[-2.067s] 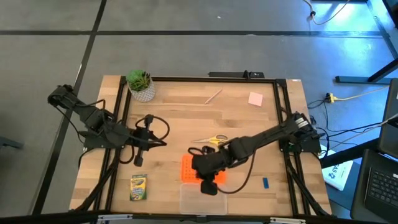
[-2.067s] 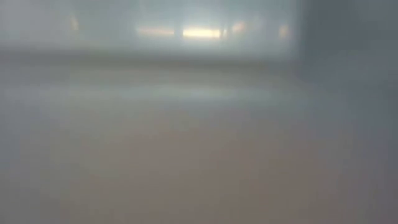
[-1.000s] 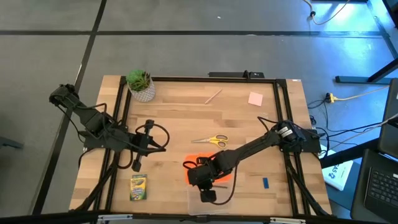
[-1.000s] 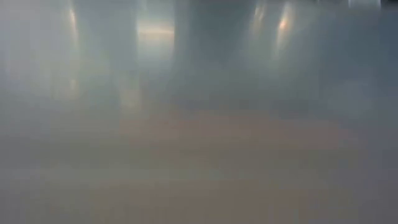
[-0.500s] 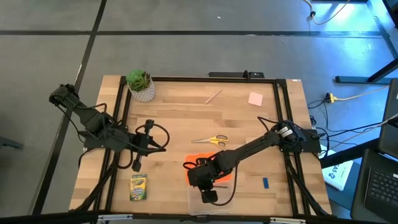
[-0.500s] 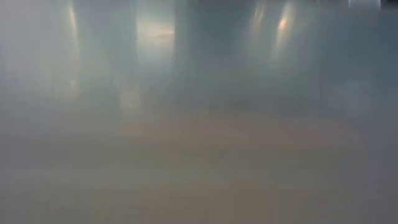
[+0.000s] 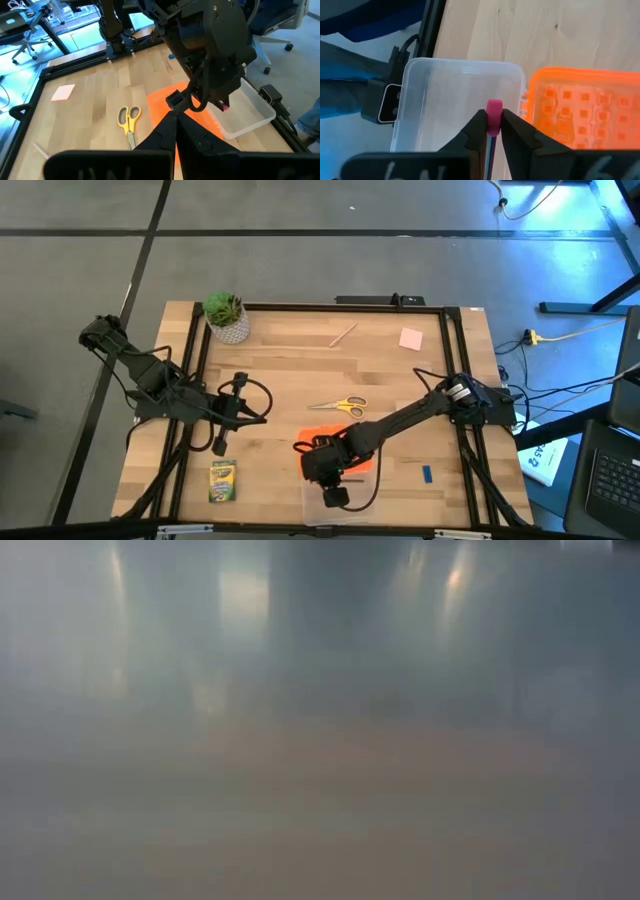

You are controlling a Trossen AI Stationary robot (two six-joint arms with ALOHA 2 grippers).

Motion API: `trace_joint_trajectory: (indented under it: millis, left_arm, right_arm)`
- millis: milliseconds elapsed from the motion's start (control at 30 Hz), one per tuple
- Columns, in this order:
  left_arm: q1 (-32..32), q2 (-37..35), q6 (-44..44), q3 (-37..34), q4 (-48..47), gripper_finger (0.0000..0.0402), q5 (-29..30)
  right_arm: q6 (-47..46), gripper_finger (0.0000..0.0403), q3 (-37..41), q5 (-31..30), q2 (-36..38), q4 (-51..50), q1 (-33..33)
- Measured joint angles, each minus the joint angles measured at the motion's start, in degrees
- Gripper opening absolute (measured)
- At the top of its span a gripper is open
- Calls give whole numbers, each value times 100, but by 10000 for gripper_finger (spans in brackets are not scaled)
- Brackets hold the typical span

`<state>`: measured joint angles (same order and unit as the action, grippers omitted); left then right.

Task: Pack school essentials
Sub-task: Put the right black pencil into the orange supply box

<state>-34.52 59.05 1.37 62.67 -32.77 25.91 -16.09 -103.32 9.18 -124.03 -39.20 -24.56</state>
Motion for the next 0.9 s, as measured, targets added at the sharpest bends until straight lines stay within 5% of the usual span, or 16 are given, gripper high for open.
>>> trace_joint_trajectory:
  millis: [900]
  left_arm:
    - [0,0,-2,0,-1,0,0]
  right_arm:
    - [594,54,439,266,-1,470,-4]
